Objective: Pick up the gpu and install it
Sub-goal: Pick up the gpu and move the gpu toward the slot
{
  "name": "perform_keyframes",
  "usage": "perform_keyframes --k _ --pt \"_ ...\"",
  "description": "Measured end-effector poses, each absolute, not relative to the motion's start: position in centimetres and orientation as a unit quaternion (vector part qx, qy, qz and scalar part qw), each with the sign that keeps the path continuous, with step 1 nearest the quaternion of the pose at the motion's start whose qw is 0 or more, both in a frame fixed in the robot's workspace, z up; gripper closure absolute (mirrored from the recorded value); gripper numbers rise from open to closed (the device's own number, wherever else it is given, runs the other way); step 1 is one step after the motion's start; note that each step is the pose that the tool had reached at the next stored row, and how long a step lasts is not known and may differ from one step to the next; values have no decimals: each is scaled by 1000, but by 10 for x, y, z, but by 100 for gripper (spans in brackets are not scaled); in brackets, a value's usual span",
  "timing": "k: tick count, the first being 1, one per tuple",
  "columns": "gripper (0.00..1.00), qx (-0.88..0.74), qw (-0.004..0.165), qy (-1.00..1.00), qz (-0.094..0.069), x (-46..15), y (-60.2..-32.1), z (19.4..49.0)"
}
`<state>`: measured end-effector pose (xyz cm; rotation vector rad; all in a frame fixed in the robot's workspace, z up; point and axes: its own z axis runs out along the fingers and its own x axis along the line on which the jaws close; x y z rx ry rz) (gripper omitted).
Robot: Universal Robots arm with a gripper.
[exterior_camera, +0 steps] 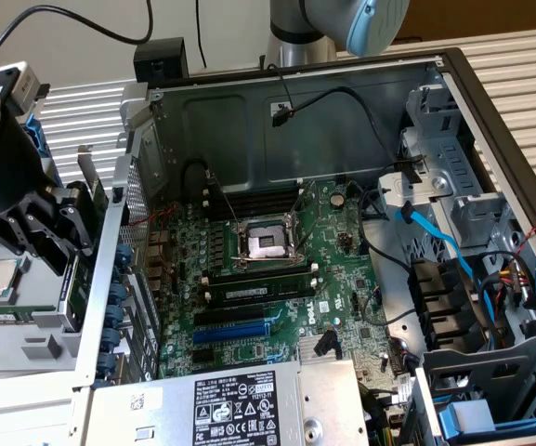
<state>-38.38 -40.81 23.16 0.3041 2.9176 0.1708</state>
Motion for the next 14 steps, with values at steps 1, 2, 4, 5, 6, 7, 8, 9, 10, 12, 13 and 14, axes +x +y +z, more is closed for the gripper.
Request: perform_keyframes --k 1,2,4,5,6,7,8,9,10,12,13,14 --pt "43 103 101 988 58 -384 -408 232" --pt "43 103 101 988 58 -384 -408 232" --pt "43 103 101 988 58 -384 -408 232" --pt "43 103 101 988 58 -384 -408 232" --pt "43 103 101 988 58 -384 -408 232" --pt "43 103 101 988 58 -384 -408 232" --pt "45 103 101 988 58 -384 -408 232" --pt "45 103 101 988 58 -384 -408 232" --pt "52 103 101 988 58 -384 -408 232" --pt "59 103 101 988 58 -384 -408 232" --pt "59 103 101 988 58 -384 -408 232" --pt "59 103 101 988 58 -384 -408 232"
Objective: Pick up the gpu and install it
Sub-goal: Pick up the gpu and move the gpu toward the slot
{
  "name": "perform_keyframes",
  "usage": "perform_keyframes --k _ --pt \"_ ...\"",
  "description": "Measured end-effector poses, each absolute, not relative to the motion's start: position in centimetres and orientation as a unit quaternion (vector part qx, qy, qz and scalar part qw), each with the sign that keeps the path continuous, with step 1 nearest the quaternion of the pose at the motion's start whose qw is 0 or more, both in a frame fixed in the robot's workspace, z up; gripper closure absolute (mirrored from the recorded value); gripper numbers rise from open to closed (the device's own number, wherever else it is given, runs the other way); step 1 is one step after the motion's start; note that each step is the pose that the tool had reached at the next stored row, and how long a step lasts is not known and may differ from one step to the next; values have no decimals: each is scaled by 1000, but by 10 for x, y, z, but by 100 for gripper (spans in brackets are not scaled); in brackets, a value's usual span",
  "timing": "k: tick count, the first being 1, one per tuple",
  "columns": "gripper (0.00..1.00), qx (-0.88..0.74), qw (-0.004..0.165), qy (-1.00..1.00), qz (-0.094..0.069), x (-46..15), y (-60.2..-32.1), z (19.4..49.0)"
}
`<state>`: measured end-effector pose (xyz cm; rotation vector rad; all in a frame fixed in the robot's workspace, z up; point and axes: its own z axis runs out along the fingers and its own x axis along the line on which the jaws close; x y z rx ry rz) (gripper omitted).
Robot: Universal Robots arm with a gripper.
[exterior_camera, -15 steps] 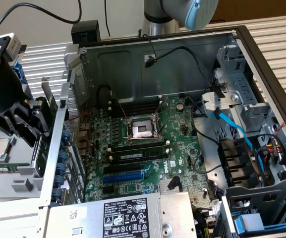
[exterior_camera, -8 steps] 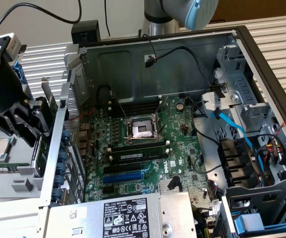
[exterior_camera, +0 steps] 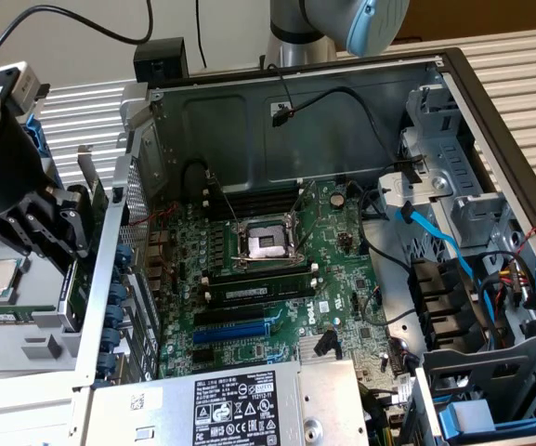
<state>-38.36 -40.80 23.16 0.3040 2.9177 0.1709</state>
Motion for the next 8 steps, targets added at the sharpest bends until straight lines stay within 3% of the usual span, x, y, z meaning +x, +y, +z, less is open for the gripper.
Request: perform_keyframes --k 8 --pt "59 103 101 988 58 -382 -409 232"
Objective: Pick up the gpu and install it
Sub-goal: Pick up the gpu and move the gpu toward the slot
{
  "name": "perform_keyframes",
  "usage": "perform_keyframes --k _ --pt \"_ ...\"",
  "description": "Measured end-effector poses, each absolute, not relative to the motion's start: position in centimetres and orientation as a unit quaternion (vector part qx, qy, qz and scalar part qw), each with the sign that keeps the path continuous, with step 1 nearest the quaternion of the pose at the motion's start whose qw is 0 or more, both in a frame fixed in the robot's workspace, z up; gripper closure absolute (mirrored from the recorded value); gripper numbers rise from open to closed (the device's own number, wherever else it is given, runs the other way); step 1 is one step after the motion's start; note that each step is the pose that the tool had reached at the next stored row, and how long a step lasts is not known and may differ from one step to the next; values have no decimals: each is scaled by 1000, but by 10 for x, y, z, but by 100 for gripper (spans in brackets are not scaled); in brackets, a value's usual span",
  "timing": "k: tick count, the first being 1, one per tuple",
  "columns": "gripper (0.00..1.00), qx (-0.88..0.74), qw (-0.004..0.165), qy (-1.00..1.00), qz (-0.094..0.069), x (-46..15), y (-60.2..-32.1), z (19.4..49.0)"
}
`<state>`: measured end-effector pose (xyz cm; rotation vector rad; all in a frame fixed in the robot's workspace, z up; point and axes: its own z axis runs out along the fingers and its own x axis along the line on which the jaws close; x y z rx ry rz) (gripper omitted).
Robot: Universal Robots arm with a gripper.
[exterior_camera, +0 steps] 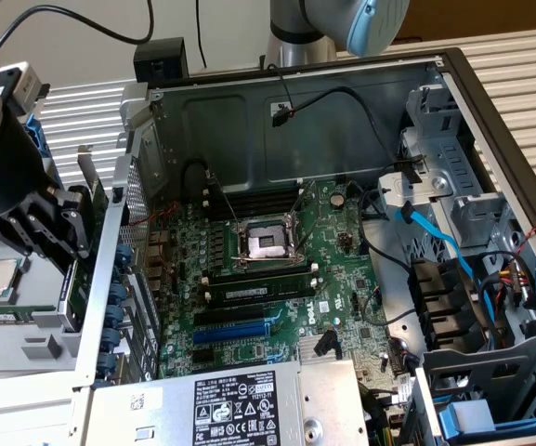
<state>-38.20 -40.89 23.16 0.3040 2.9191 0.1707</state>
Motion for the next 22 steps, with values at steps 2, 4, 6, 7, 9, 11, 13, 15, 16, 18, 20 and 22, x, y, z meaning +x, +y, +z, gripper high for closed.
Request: perform_keyframes --k 2,4,6,7,9,11,13,15,16,18,20,22 --pt "59 103 101 988 58 -382 -409 232" --pt "59 103 101 988 58 -382 -409 231" --pt "59 103 101 988 58 -382 -409 231" --pt "59 103 101 988 58 -381 -409 231" --pt "59 103 100 988 58 -380 -409 231" --pt "59 103 99 988 58 -380 -409 231" --pt "59 103 99 988 58 -380 -409 232" --pt "59 103 99 988 58 -380 -409 231" --pt "59 103 99 988 58 -380 -409 231" --pt "59 103 99 988 58 -380 -409 231" --pt "68 103 99 988 58 -380 -409 231" --pt "68 103 99 988 58 -380 -409 231"
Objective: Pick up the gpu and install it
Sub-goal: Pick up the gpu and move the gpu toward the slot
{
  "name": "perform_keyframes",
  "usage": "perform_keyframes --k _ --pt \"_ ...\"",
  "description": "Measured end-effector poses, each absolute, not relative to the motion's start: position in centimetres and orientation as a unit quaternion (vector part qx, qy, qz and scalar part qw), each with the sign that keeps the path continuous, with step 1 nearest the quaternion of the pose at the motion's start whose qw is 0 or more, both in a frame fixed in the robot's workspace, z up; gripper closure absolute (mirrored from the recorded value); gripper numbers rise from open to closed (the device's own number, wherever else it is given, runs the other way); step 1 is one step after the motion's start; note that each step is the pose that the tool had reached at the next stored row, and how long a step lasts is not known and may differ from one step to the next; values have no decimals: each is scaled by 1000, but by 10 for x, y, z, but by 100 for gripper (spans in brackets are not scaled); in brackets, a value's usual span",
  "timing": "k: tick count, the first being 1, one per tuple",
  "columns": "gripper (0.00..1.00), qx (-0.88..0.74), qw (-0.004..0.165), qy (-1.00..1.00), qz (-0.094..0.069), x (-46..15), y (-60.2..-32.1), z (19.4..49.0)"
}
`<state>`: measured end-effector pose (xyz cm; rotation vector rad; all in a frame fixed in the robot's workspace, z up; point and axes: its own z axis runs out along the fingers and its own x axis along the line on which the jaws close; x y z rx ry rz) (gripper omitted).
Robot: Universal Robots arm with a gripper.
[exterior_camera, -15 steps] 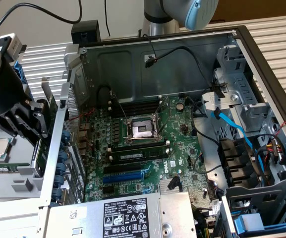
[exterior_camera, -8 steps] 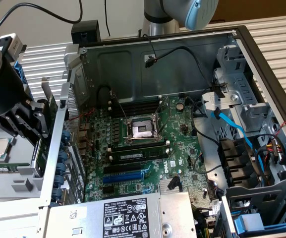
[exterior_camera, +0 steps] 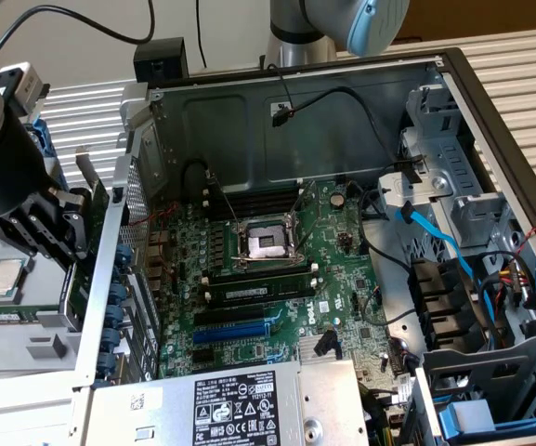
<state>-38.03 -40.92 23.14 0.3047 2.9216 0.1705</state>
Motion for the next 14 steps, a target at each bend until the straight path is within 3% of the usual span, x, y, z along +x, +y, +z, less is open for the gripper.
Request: perform_keyframes --k 14 --pt "71 103 99 988 58 -380 -409 231"
